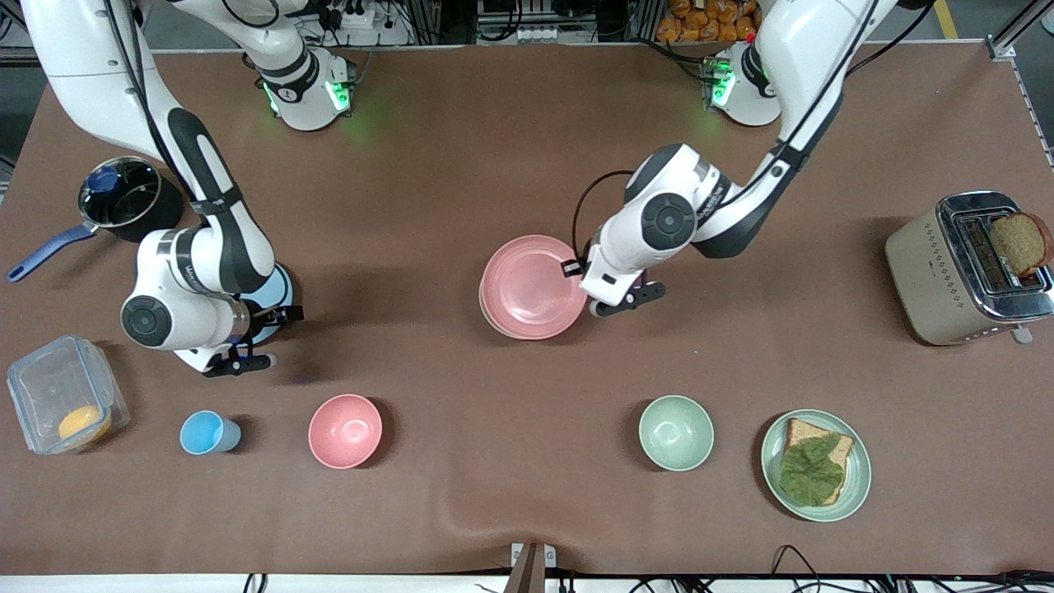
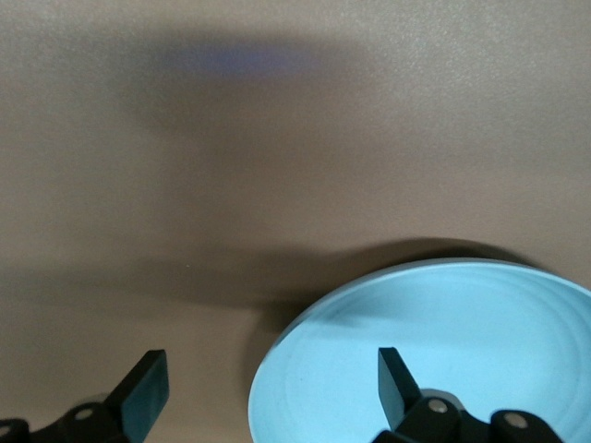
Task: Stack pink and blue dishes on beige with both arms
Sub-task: 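Carry the pink plate with the left gripper onto the beige plate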
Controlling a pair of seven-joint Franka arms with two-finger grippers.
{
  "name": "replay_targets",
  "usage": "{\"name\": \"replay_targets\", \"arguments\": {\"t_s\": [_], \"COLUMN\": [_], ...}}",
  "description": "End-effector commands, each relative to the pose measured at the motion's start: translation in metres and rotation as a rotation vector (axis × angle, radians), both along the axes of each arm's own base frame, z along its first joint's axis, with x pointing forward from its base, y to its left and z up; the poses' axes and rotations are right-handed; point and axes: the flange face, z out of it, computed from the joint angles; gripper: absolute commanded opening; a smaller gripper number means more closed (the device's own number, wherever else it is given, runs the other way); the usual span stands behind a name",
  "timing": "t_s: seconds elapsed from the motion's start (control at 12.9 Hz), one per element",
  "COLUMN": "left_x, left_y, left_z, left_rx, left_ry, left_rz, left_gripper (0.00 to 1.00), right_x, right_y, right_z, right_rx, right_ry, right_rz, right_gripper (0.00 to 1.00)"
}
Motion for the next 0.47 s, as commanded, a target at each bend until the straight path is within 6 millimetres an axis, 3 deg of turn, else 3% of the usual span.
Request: {"name": "replay_targets", "arguments": {"t_s": [0.0, 0.39], "left_x": [-0.012, -0.021], "left_y": [-0.006, -0.004], "left_z": [-0.024, -0.051], "left_rx": [-0.004, 0.026], "left_ry": [-0.047, -0.056], "left_rz": [0.001, -0.047], "left_gripper": [0.0, 0.0], "right_x": [-0.004, -0.004], "right_y": [-0.003, -0.003], "right_z": [0.004, 0.003], "right_rx": [-0.005, -0.005], "right_ry": [-0.009, -0.012], "right_rz": [-0.007, -0.007], "right_gripper": [1.0, 1.0]}}
